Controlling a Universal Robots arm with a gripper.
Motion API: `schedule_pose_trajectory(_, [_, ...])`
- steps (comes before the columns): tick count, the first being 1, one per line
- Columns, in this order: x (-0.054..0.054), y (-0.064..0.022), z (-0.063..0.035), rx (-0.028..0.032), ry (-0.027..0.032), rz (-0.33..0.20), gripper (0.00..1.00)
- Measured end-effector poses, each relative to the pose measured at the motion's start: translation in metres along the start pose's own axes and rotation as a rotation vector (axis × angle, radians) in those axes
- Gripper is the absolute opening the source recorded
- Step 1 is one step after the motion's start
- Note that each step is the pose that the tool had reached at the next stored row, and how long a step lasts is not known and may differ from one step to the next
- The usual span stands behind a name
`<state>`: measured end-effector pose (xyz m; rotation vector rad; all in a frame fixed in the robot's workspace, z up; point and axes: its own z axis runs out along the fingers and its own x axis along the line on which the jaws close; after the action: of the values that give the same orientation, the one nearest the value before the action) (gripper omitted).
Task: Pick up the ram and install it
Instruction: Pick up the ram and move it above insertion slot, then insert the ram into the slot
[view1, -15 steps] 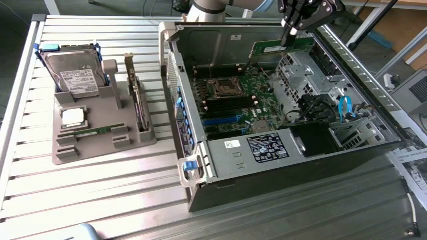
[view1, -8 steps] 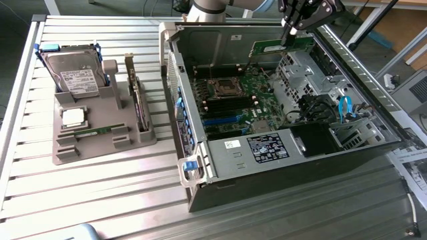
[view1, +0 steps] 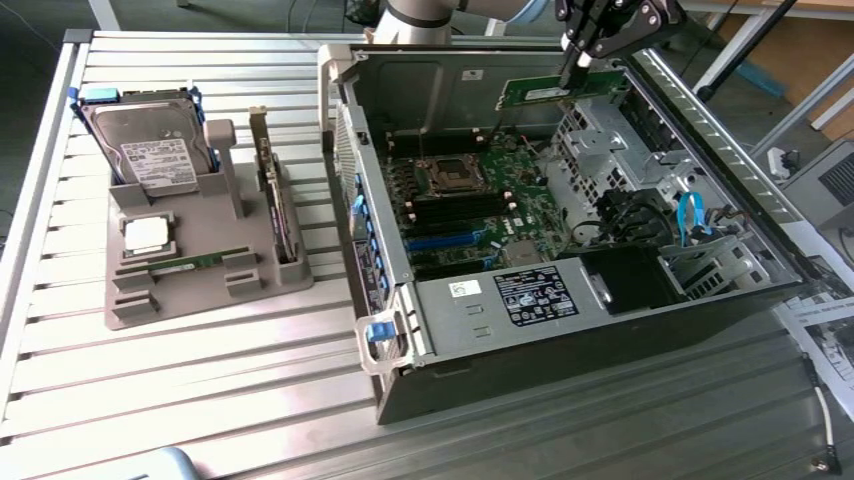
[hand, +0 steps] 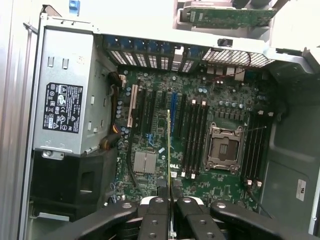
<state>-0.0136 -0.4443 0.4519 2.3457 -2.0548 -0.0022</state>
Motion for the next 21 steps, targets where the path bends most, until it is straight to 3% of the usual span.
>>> schedule_pose_trajectory(9, [0.0002,-0.0002,0.0001,0.0065,-0.0489,-0.001,0.13])
schedule_pose_trajectory(11, [0.0002,-0.0001,0.0000,0.0069,-0.0517,-0.001,0.13])
schedule_pose_trajectory(21, [0.0002,-0.0004,0.0032,0.0066,-0.0517,-0.001,0.13])
